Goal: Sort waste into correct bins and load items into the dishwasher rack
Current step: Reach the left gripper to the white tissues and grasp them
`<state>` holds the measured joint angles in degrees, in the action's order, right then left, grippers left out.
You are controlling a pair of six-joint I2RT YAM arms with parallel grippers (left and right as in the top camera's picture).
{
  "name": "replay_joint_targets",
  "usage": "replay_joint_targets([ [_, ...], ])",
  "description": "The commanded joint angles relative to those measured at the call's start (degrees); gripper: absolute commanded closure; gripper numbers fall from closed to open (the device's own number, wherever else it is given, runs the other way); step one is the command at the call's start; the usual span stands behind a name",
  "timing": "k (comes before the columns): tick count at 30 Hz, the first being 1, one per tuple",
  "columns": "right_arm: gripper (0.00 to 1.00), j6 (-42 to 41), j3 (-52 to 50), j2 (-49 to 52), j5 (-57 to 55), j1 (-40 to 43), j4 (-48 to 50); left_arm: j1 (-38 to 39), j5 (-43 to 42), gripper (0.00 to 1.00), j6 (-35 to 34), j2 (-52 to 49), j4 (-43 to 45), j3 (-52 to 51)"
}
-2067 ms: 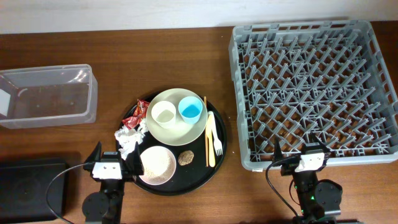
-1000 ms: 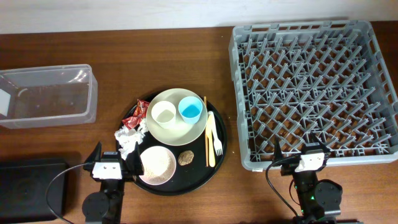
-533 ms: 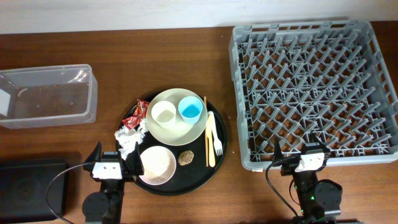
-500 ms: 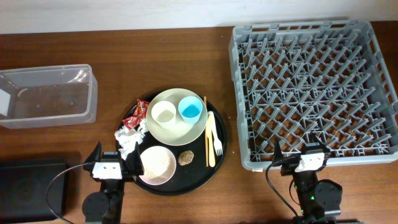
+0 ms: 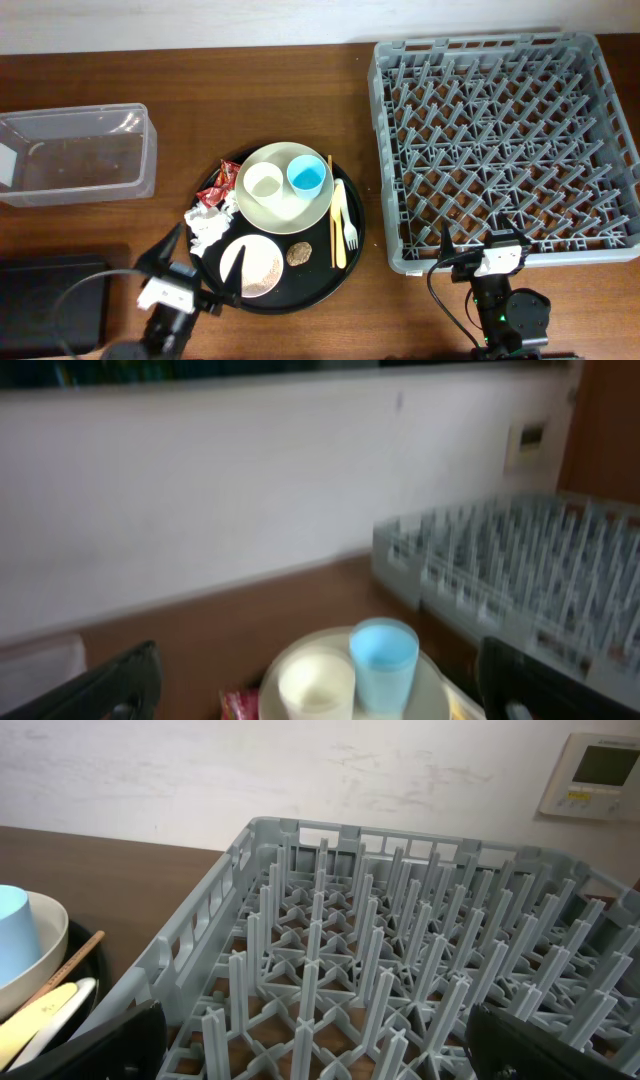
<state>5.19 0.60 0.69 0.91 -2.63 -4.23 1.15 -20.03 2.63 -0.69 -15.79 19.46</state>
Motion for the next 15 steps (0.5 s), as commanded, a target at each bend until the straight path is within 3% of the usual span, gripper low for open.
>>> replay_joint_targets([
  [1,0.01,0.37,-0.28,-0.37,-0.11,-0.35,-0.31,-0.15,1.03,0.01,0.66,-1.75,-5.42,11.74],
  [5,0.02,0.39,-0.28,-0.37,-0.11,-0.35,-0.31,-0.15,1.99,0.01,0.66,-11.67,-12.09,26.38],
  [10,0.02,0.37,-0.28,-0.37,-0.11,-0.35,-0.31,-0.15,9.40,0.01,0.68,-41.07,-41.09,49.51],
  [12,0.02,0.37,-0.28,-0.37,-0.11,-0.35,-0.31,-0.15,8.98,0.01,0.68,-51.84,-48.41,52.26],
  [15,0.02,0.39,-0.28,-0.37,-0.11,-0.35,-0.31,-0.15,10.38,0.01,0.68,-60.22,-53.72,52.26],
])
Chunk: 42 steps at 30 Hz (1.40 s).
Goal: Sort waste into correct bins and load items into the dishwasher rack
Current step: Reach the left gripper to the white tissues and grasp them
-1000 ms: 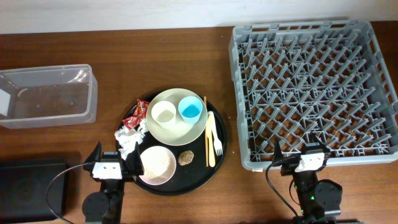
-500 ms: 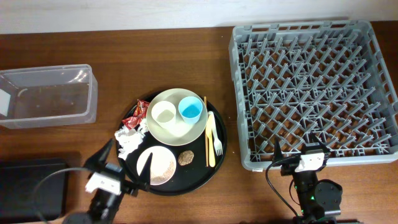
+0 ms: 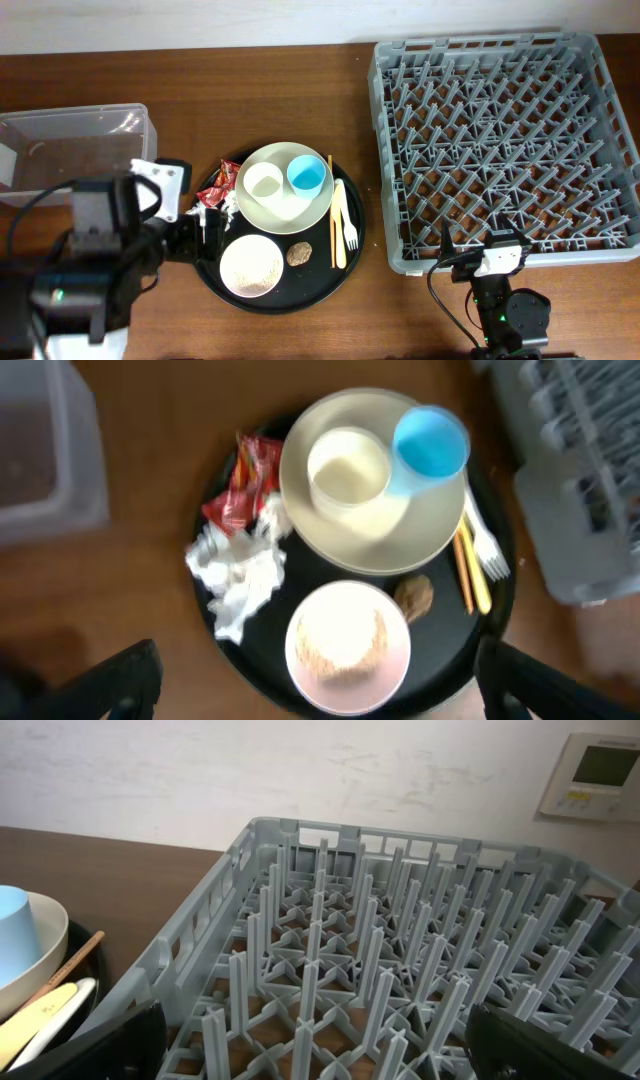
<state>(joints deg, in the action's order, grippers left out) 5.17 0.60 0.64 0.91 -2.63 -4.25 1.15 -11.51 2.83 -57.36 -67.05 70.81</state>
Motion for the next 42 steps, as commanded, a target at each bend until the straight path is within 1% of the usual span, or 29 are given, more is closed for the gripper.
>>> replay_joint_targets([
  [1,0.02,0.39,-0.28,-0.33,-0.11,-0.35,-0.28,-0.15,4.11,0.01,0.07,-7.02,-4.57,0.92],
  [2,0.02,0.39,-0.28,-0.33,-0.11,-0.35,-0.28,-0.15,4.09,0.01,-2.08,-10.54,-5.95,0.87],
  [3,0.02,0.39,-0.28,-0.33,-0.11,-0.35,-0.28,-0.15,4.07,0.01,-2.64,-13.60,-6.56,0.83],
  [6,0.02,0.39,-0.28,-0.33,-0.11,-0.35,-0.28,-0.15,3.30,0.01,-2.62,-20.17,-5.90,0.81],
  [7,0.01,0.42,-0.28,-0.33,-0.11,-0.35,-0.28,-0.15,0.22,0.01,-2.62,-21.84,-5.81,0.81],
  [8,0.02,0.42,-0.28,-0.33,-0.11,-0.35,-0.28,-0.15,-0.92,0.01,-2.58,-23.69,-5.60,0.81],
  [9,0.02,0.39,-0.28,-0.33,-0.11,-0.35,-0.28,-0.15,-0.87,0.05,-2.58,-25.07,-5.46,0.81],
  [10,0.02,0.39,-0.28,-0.33,-0.11,-0.35,-0.28,-0.15,-0.57,0.28,-2.67,-26.62,-5.46,0.81],
  [11,0.02,0.39,-0.28,-0.33,-0.11,-0.35,-0.28,-0.15,1.44,0.37,-6.10,-28.17,-5.46,0.81],
  [12,0.02,0.39,-0.28,-0.33,-0.11,-0.35,-0.28,-0.13,6.25,0.38,-12.44,-29.81,-5.49,0.81],
  [13,0.01,0.42,-0.28,-0.33,-0.11,-0.35,-0.28,-0.15,8.83,0.38,-16.92,-30.60,-5.46,0.66],
  [16,0.01,0.42,-0.28,-0.33,-0.11,-0.35,-0.28,-0.13,13.94,0.38,-23.02,-30.71,-4.09,0.46],
  [19,0.02,0.42,-0.28,-0.33,-0.11,-0.35,-0.28,-0.09,13.92,0.38,-24.48,-30.71,-1.53,-0.90],
  [21,0.02,0.42,-0.28,-0.33,-0.11,-0.35,-0.28,-0.09,13.88,0.38,-25.35,-30.71,2.16,-5.03],
  [23,0.02,0.39,-0.28,-0.33,-0.11,-0.35,-0.28,-0.09,13.88,0.38,-25.55,-30.71,9.09,-10.75],
  [26,0.02,0.39,-0.28,-0.33,-0.11,-0.35,-0.28,-0.09,13.86,0.37,-25.55,-30.71,15.37,-14.47],
  [31,0.02,0.39,-0.28,-0.33,-0.11,-0.35,-0.28,-0.09,13.18,0.37,-25.53,-30.73,21.88,-18.16],
  [36,0.02,0.39,-0.28,-0.33,-0.11,-0.35,-0.28,-0.09,13.16,0.37,-25.53,-30.73,23.67,-18.95],
  [39,0.02,0.39,-0.28,-0.33,-0.11,-0.35,-0.28,-0.09,12.33,0.37,-25.53,-30.73,26.86,-21.75],
  [40,0.01,0.42,-0.28,-0.33,-0.11,-0.35,-0.28,-0.09,11.74,0.38,-25.53,-30.73,26.97,-21.81],
  [42,0.02,0.39,-0.28,-0.33,-0.11,-0.35,-0.28,-0.09,11.69,0.44,-25.53,-30.73,27.08,-21.81],
])
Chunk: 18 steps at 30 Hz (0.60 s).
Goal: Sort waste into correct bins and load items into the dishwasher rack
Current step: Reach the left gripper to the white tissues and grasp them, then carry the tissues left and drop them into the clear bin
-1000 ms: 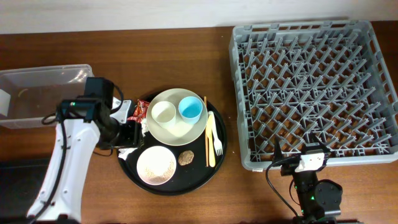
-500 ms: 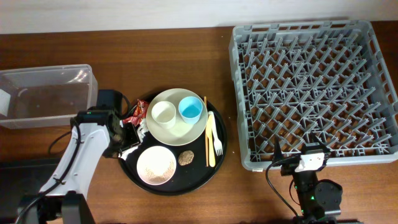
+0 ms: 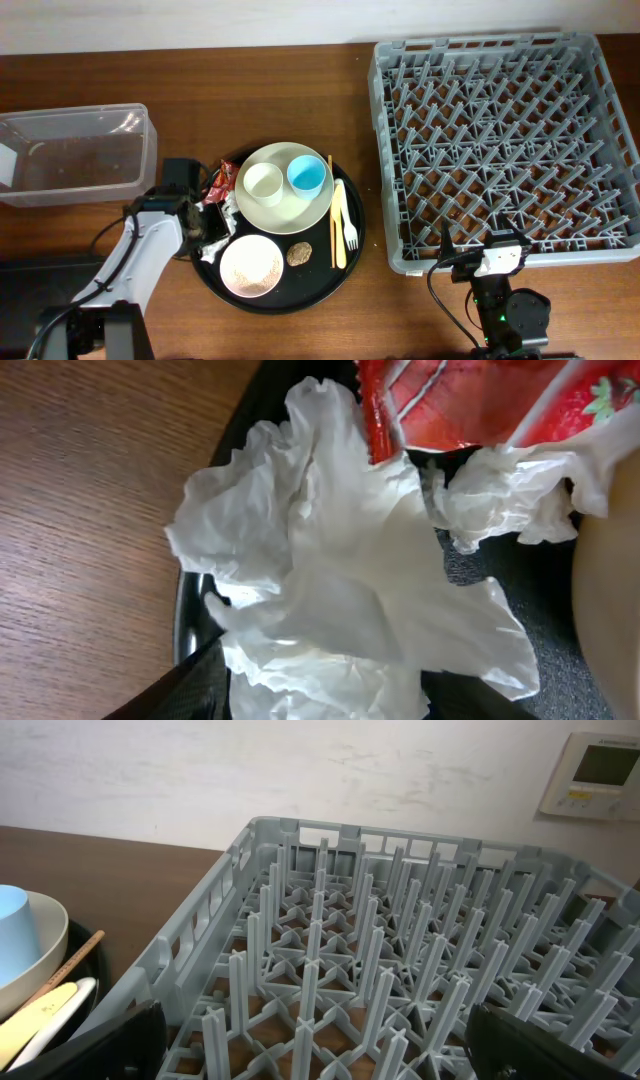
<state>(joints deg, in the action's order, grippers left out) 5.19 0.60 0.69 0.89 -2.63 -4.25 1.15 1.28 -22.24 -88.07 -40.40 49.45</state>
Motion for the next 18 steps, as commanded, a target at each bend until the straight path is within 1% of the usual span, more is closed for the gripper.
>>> replay_joint_targets([
  [1,0.02,0.37,-0.28,-0.37,-0.09,-0.35,-0.28,-0.09,-1.09,0.49,-0.46,0.00,0.46,-0.46],
  [3,0.02,0.37,-0.28,-0.37,-0.09,-0.35,-0.28,-0.09,-1.09,0.61,-0.46,-0.02,0.52,-0.46],
  [4,0.02,0.39,-0.28,-0.37,-0.09,-0.35,-0.28,-0.09,-1.09,0.64,-0.46,0.00,0.55,-0.46],
  [6,0.02,0.37,-0.28,-0.37,-0.09,-0.35,-0.28,-0.09,-1.07,0.65,-0.46,-0.02,0.55,-0.46],
  [7,0.02,0.39,-0.28,-0.37,-0.09,-0.35,-0.28,-0.09,-1.05,0.51,0.98,0.00,0.79,-0.44],
  [8,0.02,0.39,-0.28,-0.37,-0.09,-0.35,-0.28,-0.09,-1.03,0.40,6.58,0.02,0.26,0.57],
  [9,0.02,0.39,-0.28,-0.37,-0.09,-0.35,-0.28,-0.09,-0.81,0.30,10.25,0.02,-3.19,3.50],
  [10,0.02,0.39,-0.28,-0.37,-0.09,-0.35,-0.28,-0.09,0.09,0.26,10.60,0.02,-7.21,6.67],
  [12,0.01,0.39,-0.28,-0.37,-0.09,-0.35,-0.28,-0.13,0.20,0.24,10.58,0.07,-14.93,14.53],
  [13,0.02,0.39,-0.28,-0.37,-0.09,-0.35,-0.28,-0.04,0.20,0.24,10.58,0.07,-17.25,16.72],
  [14,0.02,0.39,-0.28,-0.37,-0.09,-0.35,-0.28,-0.04,-0.07,0.24,10.56,0.07,-18.45,18.03],
  [16,0.02,0.37,-0.28,-0.37,-0.09,-0.35,-0.28,-0.02,-4.76,0.25,10.93,-0.04,-18.69,17.99],
  [17,0.02,0.39,-0.28,-0.37,-0.09,-0.35,-0.28,0.42,-4.94,0.27,12.96,-0.11,-18.62,17.94],
  [18,0.02,0.39,-0.28,-0.37,-0.09,-0.35,-0.28,1.51,-4.92,0.28,13.00,-0.11,-18.62,17.77],
])
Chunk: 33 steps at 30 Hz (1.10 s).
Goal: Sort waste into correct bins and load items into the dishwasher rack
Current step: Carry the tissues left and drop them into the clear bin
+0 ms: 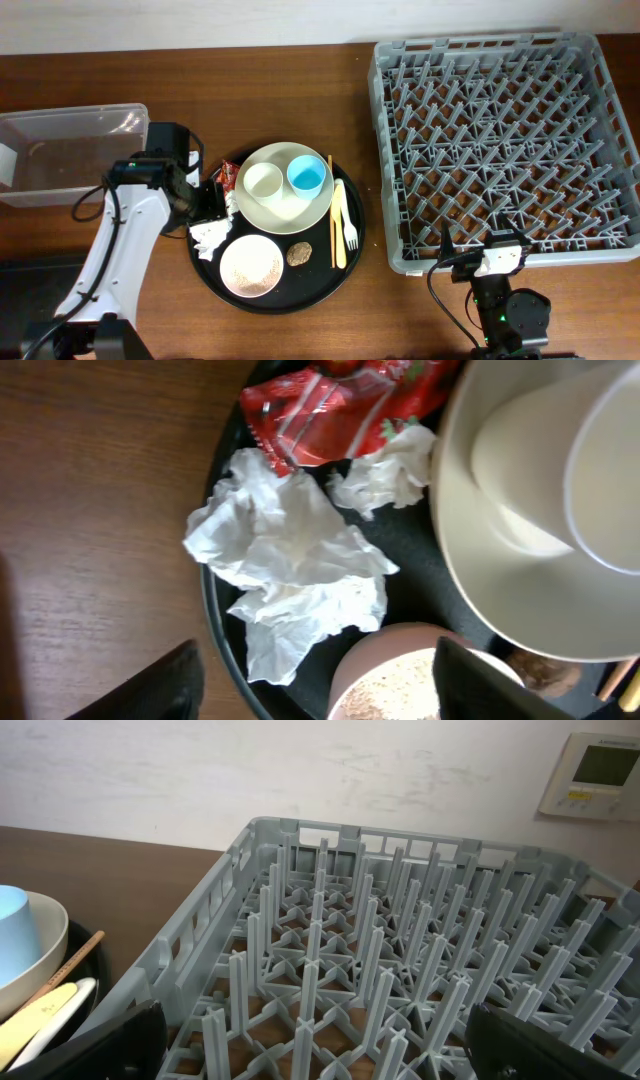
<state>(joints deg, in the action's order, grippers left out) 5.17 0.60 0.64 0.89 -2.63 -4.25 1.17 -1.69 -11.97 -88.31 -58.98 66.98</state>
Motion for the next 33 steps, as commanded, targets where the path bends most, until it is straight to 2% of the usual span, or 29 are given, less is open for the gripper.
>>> replay_joint_targets([
  [1,0.02,0.39,-0.28,-0.33,-0.09,-0.35,-0.28,3.56,-1.16,0.31,3.10,0.13,0.26,-0.46],
  [13,0.02,0.42,-0.28,-0.33,-0.09,-0.35,-0.28,5.07,5.40,0.32,-0.85,0.13,13.09,-13.64],
  [22,0.02,0.39,-0.28,-0.33,-0.09,-0.35,-0.28,5.07,5.64,0.35,-0.85,0.13,19.96,-18.80],
  [24,0.02,0.39,-0.28,-0.33,-0.09,-0.35,-0.28,5.07,5.64,0.51,-0.87,0.13,20.81,-18.80],
  [26,0.02,0.39,-0.28,-0.33,-0.09,-0.35,-0.28,5.07,5.62,0.63,-0.85,0.13,20.83,-18.80],
  [27,0.02,0.42,-0.28,-0.33,-0.09,-0.35,-0.28,5.07,5.62,0.65,-0.83,0.13,20.85,-18.80],
  [29,0.02,0.42,-0.28,-0.33,-0.09,-0.35,-0.28,5.07,5.60,0.99,-0.83,0.15,20.85,-18.78],
  [31,0.02,0.39,-0.28,-0.33,-0.09,-0.35,-0.28,5.07,5.60,0.99,-0.81,0.37,19.96,-17.35],
  [33,0.02,0.39,-0.28,-0.33,-0.09,-0.35,-0.28,5.07,5.60,0.99,-0.81,0.74,15.39,-12.85],
])
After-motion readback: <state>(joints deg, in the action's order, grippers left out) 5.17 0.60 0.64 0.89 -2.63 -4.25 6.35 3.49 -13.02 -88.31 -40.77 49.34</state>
